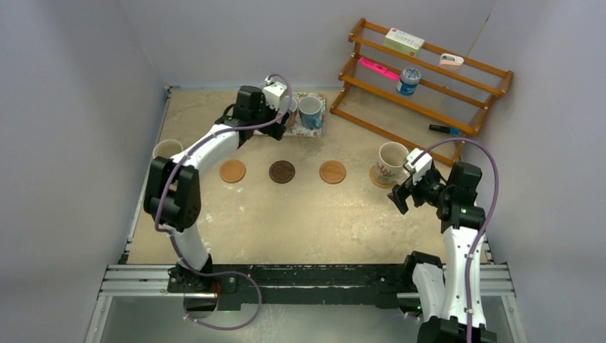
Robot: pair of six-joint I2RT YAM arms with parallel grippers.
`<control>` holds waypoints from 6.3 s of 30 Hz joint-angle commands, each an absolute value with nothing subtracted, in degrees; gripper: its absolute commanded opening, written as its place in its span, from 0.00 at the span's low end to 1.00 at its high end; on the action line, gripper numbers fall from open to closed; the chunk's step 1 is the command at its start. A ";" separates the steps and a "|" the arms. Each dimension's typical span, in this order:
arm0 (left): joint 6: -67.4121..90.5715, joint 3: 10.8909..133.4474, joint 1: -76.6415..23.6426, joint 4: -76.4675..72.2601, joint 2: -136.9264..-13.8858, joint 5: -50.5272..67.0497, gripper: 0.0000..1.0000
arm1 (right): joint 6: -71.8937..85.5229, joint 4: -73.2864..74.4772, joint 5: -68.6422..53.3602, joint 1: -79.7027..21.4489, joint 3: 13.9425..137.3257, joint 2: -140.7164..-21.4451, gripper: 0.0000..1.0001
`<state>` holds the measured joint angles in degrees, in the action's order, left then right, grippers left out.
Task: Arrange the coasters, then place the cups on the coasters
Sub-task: Pick up the cup from the tray, then place the cup on the coaster.
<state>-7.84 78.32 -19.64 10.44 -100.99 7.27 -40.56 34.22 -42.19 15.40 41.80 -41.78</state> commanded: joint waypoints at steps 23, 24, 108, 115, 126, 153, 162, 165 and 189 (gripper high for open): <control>0.24 92.99 -22.15 4.69 -118.22 -7.27 1.00 | -42.25 35.31 -46.14 15.62 40.27 -37.55 0.99; 0.26 92.99 -22.07 4.71 -118.12 -7.70 1.00 | -42.27 35.36 -46.22 15.56 40.28 -37.49 0.99; -4.63 96.68 -19.69 6.09 -123.31 3.14 0.28 | -44.43 37.25 -47.85 15.56 40.21 -36.21 0.99; -4.68 96.68 -19.60 6.22 -123.15 3.03 0.19 | -44.47 37.32 -47.90 15.58 40.17 -36.04 0.99; -4.85 96.68 -19.52 6.05 -122.34 2.45 0.00 | -44.56 37.31 -47.89 15.57 40.19 -35.95 0.99; -2.90 93.89 -15.05 3.39 -111.40 10.97 0.00 | -44.89 37.64 -47.81 15.56 40.17 -35.09 0.99; -3.14 90.53 -13.64 2.33 -105.79 13.12 0.00 | -45.13 37.87 -47.90 15.57 40.21 -35.07 0.99; -3.01 87.56 -12.81 -0.21 -103.06 14.53 0.00 | -45.18 37.86 -47.98 15.60 40.17 -35.20 0.99; 6.70 54.43 9.89 -33.43 -93.03 26.34 0.00 | -47.58 39.84 -48.83 15.56 40.43 -34.81 0.99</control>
